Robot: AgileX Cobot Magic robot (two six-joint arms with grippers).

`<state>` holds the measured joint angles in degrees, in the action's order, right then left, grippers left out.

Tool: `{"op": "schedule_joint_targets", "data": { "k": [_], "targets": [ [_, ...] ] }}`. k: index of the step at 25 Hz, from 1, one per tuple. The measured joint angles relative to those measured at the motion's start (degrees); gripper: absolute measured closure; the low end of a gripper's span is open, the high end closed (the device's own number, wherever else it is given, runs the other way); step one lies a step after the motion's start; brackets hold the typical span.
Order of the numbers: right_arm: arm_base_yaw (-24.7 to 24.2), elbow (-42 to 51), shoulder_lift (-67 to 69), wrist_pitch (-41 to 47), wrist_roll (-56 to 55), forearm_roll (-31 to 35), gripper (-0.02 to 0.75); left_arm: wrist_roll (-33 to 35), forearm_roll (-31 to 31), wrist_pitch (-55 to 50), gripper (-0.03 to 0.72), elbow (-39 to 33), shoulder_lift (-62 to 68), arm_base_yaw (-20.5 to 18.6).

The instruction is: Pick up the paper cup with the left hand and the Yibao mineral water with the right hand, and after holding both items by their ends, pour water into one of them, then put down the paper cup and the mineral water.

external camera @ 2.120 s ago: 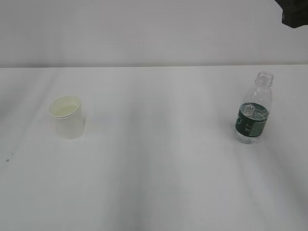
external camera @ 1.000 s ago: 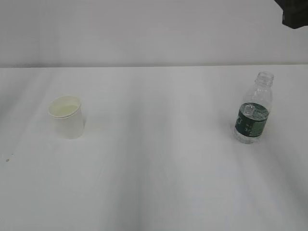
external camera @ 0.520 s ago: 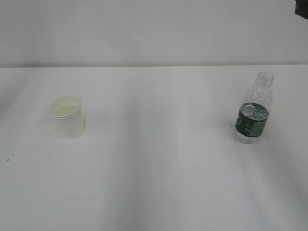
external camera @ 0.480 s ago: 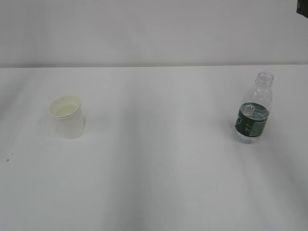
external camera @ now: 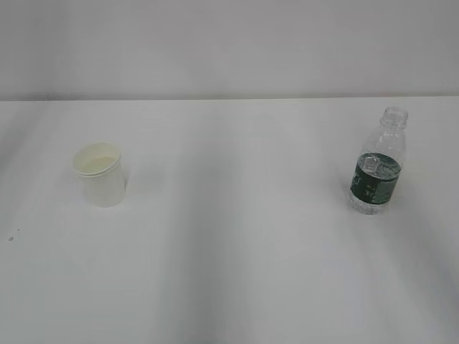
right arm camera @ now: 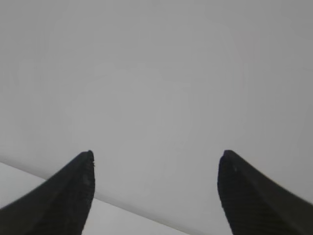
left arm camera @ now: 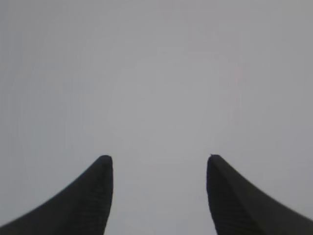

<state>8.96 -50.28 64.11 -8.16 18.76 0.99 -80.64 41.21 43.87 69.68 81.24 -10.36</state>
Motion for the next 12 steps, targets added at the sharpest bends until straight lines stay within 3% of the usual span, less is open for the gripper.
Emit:
{"op": "schedule_joint_targets", "data": {
  "k": [7,12],
  "targets": [
    [0.0,-3.4,0.0,1.4,0.1,0.0,0.146,-1.0,2.3,-6.6,0.251,7.6,-0.1,0.0],
    [0.0,-6.4,0.0,3.6,0.1,0.2,0.147,-4.3,6.4,-9.7,0.251,8.8,-0.1,0.0]
  ]
}}
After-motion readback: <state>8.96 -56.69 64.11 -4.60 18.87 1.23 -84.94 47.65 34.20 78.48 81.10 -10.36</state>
